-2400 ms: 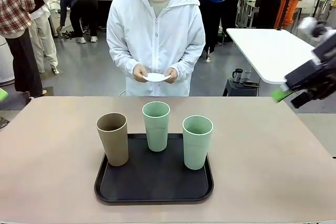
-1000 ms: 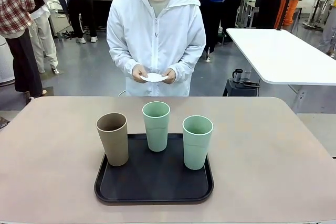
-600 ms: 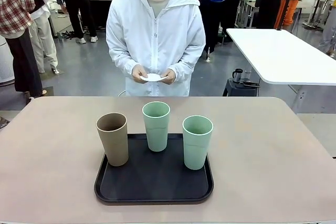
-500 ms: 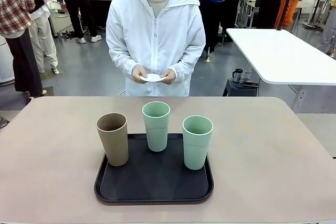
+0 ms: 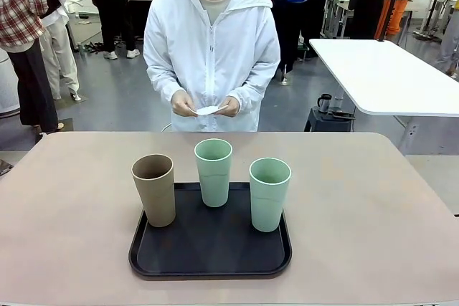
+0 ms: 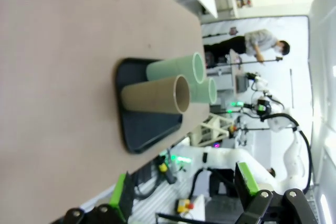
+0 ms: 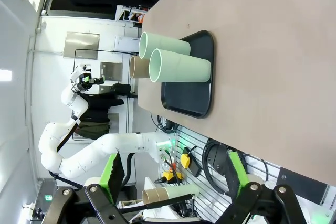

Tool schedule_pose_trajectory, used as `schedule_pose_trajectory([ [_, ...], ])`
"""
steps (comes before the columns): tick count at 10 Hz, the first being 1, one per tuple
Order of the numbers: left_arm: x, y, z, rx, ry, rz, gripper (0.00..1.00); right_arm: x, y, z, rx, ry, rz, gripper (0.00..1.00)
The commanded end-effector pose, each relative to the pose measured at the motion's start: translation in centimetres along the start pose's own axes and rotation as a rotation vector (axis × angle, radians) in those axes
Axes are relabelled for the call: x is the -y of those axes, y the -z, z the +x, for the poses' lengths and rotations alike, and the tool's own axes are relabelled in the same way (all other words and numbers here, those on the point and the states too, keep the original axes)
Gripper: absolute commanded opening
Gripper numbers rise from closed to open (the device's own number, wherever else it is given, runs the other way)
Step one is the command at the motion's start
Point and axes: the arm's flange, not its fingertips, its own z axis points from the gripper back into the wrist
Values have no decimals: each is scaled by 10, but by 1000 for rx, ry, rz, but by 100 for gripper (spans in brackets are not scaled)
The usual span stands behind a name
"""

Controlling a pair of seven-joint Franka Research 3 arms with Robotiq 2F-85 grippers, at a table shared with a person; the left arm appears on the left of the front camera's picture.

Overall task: Place coasters on the table and set cups on them.
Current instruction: Pick up one Reusable plastic cup and place it on a coaster set by the human.

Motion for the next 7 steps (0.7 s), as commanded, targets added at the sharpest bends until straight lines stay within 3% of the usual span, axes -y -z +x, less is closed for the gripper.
schedule_pose_trajectory([
  [1, -1, -3, 0, 1, 2, -9, 100, 0, 0, 0, -3, 5, 9, 100],
  [7, -1, -3, 0, 1, 2, -9, 100, 0, 0, 0, -3, 5, 9, 100],
])
